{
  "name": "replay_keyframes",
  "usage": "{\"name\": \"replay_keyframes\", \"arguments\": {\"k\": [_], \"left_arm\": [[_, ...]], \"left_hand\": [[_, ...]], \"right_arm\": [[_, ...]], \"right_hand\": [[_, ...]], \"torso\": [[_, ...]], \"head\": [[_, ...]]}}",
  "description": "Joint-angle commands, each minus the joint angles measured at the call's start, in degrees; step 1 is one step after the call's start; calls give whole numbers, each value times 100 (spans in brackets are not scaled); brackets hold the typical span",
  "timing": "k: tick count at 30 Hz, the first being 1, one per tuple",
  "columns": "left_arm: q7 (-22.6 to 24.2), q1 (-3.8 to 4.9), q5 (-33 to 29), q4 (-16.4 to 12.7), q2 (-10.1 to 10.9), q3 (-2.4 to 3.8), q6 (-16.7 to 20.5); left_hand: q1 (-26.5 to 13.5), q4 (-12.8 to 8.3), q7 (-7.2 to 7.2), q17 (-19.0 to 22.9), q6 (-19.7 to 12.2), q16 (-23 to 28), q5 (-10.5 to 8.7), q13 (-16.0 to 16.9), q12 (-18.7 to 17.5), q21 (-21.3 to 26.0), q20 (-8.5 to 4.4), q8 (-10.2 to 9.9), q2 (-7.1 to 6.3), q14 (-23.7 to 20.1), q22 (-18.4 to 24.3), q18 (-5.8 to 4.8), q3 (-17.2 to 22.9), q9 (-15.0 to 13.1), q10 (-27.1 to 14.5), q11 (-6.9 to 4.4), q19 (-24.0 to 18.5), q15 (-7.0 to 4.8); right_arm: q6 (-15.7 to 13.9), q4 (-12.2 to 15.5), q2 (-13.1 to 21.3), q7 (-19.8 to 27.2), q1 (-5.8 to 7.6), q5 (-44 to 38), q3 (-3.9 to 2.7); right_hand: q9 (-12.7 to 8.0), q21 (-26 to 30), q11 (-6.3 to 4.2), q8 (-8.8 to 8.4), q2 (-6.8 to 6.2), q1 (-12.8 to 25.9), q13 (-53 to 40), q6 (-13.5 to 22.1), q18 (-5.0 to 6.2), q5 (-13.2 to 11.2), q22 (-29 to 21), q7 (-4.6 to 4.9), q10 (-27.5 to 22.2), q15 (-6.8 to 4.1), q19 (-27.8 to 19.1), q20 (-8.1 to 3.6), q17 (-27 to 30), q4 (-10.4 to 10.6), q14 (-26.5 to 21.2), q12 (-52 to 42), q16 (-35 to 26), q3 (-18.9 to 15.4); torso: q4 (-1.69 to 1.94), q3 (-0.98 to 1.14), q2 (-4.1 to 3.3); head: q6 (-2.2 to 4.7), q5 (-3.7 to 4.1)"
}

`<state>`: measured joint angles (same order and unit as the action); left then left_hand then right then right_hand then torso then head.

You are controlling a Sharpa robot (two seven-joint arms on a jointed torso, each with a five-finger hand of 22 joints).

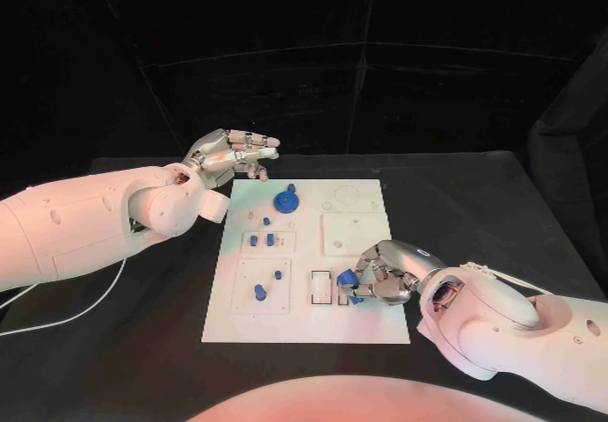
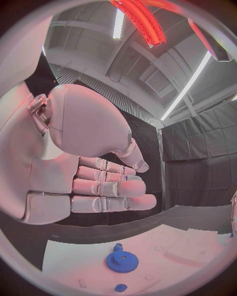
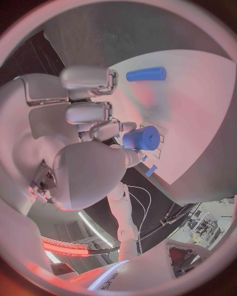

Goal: Assemble the parts on the task board

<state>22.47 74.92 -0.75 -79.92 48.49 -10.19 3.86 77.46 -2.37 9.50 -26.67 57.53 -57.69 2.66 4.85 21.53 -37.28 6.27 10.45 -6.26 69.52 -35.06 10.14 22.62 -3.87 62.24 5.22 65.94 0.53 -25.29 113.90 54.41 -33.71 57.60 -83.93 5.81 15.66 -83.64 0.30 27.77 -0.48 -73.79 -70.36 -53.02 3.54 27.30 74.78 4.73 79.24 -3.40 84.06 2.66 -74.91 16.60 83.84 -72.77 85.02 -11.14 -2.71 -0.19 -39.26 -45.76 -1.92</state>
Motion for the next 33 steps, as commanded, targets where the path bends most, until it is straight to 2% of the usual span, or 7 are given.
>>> {"name": "replay_keyframes", "arguments": {"k": [1,9,19,30,32,33], "left_arm": [[54,7,-17,-16,1,4,-70],[46,10,-17,-32,4,4,-67],[38,11,-17,-43,1,4,-76],[34,12,-17,-49,5,4,-81],[33,12,-17,-51,7,5,-81],[32,12,-17,-51,8,5,-81]], "left_hand": [[-8,4,5,9,-5,20,15,-9,26,26,8,6,60,-49,7,32,-28,0,-40,2,0,3],[-8,4,5,9,-5,20,15,-9,26,26,8,6,60,-49,7,32,-28,0,-40,2,0,3],[-20,11,5,17,-8,18,16,-11,37,39,10,5,67,-50,16,32,-53,0,-52,2,4,4],[-20,11,5,17,-8,18,16,-11,37,39,10,5,67,-50,16,32,-53,0,-52,2,4,4],[-20,11,5,17,-8,18,16,-11,37,39,10,5,67,-50,16,32,-53,0,-52,2,4,4],[-20,11,5,17,-8,18,16,-11,37,39,10,5,67,-50,16,32,-53,0,-52,2,4,4]], "right_arm": [[-108,-48,-92,-24,8,99,-3],[76,-299,-439,-110,11,204,-4],[168,-476,-717,-314,12,248,-5],[141,-568,-880,-386,13,184,-6],[143,-576,-895,-391,13,159,-6],[146,-580,-903,-394,13,149,-6]], "right_hand": [[16,-9,-21,35,8,75,5,-46,-50,37,-4,-15,9,-44,31,-30,-357,5,406,34,26,-43],[132,1,-81,115,119,189,-47,-214,-47,24,-19,-89,62,-93,27,-68,-349,2,403,17,18,-106],[214,8,-117,145,152,308,3,-272,-46,-49,-28,-127,58,-126,27,-100,-352,7,404,87,16,-190],[339,15,-133,141,190,460,25,-263,-47,-428,-29,-145,71,-144,30,-123,-350,4,405,155,8,-341],[372,14,-135,142,195,526,26,-261,-48,-651,-22,-146,74,-145,34,-126,-355,5,406,168,9,-393],[396,17,-135,141,201,589,25,-258,-47,-891,-26,-148,75,-147,32,-128,-357,5,406,177,9,-434]], "torso": [[3,-3,-5],[-4,-5,-8],[-4,-2,-9],[-13,3,1],[-12,3,0],[-10,0,0]], "head": [[-10,-12],[-30,-37],[-44,-53],[-65,-83],[-65,-84],[-62,-81]]}}
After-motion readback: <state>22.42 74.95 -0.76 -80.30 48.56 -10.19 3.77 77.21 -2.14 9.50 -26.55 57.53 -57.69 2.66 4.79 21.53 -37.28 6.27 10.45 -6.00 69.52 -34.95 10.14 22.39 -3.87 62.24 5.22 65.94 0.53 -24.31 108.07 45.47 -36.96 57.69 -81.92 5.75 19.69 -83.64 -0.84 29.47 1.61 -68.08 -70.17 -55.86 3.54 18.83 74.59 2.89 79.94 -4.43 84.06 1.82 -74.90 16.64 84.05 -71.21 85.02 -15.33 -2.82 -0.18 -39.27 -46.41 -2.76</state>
